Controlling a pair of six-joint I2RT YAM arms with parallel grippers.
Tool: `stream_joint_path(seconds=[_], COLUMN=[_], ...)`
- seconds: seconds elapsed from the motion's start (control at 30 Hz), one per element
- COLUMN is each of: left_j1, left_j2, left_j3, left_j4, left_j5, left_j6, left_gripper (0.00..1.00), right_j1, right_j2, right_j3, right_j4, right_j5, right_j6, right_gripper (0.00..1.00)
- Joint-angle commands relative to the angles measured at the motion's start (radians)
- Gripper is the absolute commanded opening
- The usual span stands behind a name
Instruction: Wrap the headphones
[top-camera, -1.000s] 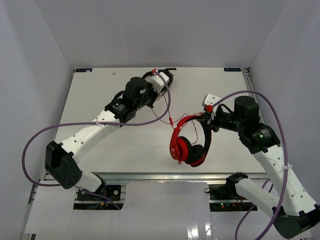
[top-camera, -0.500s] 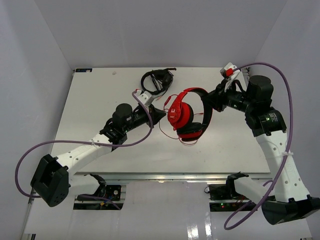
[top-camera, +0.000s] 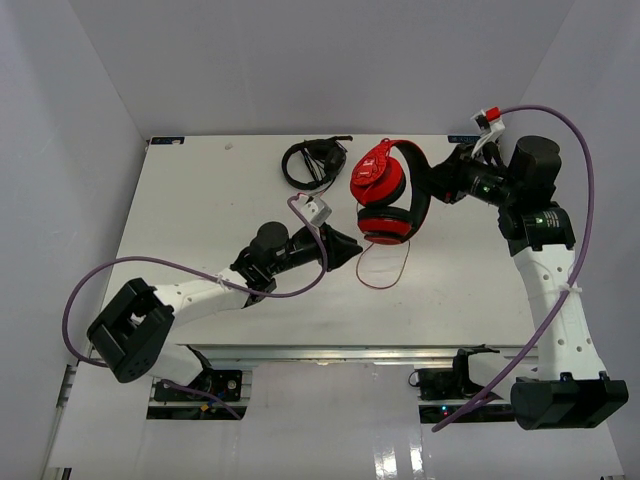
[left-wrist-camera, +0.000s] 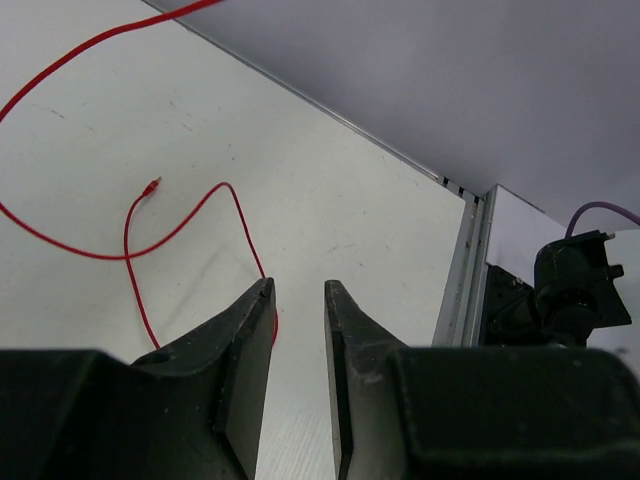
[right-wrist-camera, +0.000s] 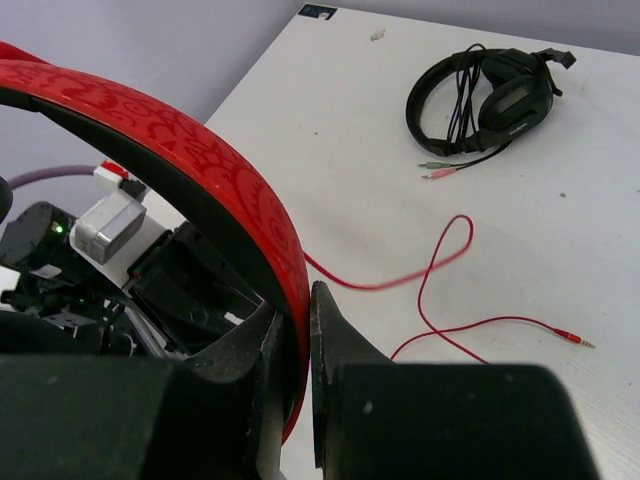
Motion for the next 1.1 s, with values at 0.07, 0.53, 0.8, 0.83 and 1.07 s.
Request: stream_joint_path(seconds=[0.07, 0.53, 0.8, 0.83, 1.07], left_j1=[-0.018, -0.021, -0.021, -0.021, -0.02], left_j2=[0.005, 0.098, 0.302, 0.325, 0.485], left_j3=[-0.066, -0.175, -0.113, -0.109, -0.042], left_j4=[0.115, 0.327, 0.498, 0.527, 0.711], left_j5=[-0.015, -0.077, -0.125, -0.135, -0.108], left_j6=[-0.022, 0.11, -0.063, -0.091, -0.328], left_gripper=[0.46, 0.78, 0.98, 0.98, 0.98], right_j1=[-0.022, -0.027, -0.028, -0.027, -0.025], right_j2=[-0.015, -0.035, -0.06, -0.063, -0.086], right_j3=[0.086, 0.083, 0.061, 0.059, 0.041], right_j4=[0.082, 0.117, 0.139, 0.141, 0.154], right_j5=[0.022, -0.004, -0.032, -0.034, -0.044], right_j6=[0.098, 0.161, 0.186, 0.191, 0.195], right_gripper=[0.08, 0.08, 0.08, 0.08, 0.08])
